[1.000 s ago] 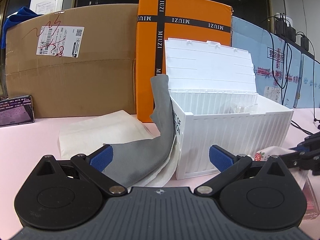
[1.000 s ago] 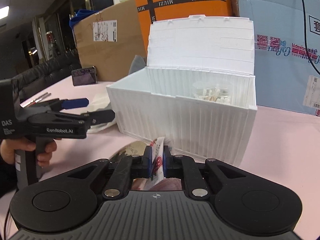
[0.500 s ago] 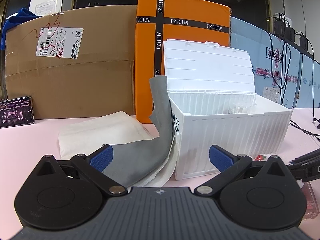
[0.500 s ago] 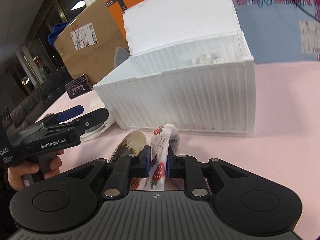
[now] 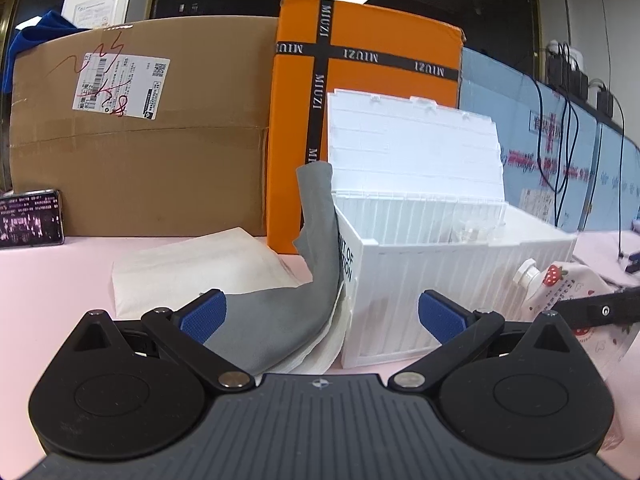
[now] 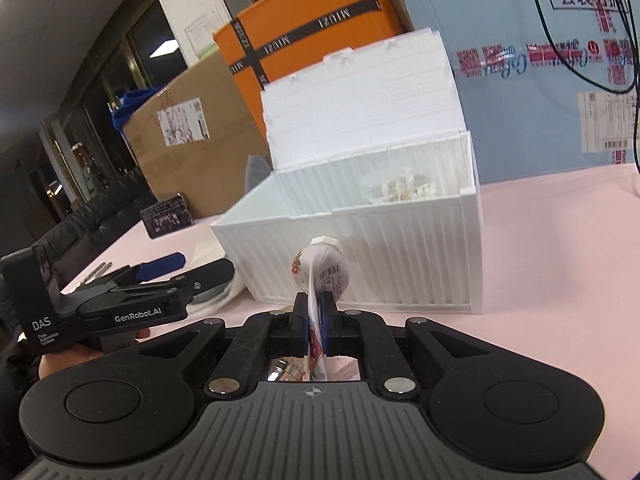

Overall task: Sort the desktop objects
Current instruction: 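Lift the pouch with the right gripper and drop it into the white box, then move the left gripper to the gold egg-shaped compact and grasp it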

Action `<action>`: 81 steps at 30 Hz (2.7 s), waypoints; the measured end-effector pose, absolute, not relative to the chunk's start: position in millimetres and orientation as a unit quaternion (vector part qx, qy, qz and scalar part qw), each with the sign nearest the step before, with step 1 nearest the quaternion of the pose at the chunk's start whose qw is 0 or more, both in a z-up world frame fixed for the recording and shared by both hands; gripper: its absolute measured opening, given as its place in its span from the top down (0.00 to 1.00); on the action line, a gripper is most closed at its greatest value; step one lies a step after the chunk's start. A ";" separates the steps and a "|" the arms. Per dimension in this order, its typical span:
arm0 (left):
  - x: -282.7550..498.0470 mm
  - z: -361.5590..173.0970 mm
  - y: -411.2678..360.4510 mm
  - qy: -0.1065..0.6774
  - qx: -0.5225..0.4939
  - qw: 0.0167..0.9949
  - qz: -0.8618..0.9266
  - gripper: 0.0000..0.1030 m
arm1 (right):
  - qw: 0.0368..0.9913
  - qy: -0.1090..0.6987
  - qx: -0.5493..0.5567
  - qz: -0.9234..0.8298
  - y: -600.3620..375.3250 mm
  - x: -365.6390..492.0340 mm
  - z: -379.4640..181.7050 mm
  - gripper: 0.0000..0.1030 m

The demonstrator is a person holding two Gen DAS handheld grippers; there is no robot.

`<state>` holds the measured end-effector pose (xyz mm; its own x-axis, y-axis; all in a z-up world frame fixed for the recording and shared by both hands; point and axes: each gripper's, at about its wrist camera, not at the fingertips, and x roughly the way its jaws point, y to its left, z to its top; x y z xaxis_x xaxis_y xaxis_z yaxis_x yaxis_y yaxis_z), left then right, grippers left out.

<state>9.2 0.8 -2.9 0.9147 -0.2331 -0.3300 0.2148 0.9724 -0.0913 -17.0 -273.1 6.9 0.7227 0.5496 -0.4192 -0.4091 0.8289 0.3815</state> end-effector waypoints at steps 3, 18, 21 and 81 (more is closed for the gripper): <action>9.4 6.7 2.4 0.164 -0.044 0.978 -0.124 0.00 | 0.923 0.236 0.133 0.272 -272.9 -20.1 20.9 0.94; 32.8 27.6 4.6 0.151 -0.049 0.980 -0.117 0.00 | 0.942 0.169 0.095 0.275 -249.3 69.0 66.4 0.94; 31.3 25.5 7.0 0.152 -0.048 0.980 -0.122 0.00 | 0.937 0.181 0.071 0.290 -237.4 82.7 62.2 0.94; -19.0 -24.1 -71.1 0.282 0.078 0.928 -0.229 0.00 | 0.964 0.133 0.021 0.230 -258.7 3.9 17.9 0.11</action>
<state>-19.0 -71.1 -24.1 0.7356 -0.3814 -0.5598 0.4697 0.8827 0.0159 3.9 -258.7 17.9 0.8590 0.4486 -0.2468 -0.4373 0.8935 0.1021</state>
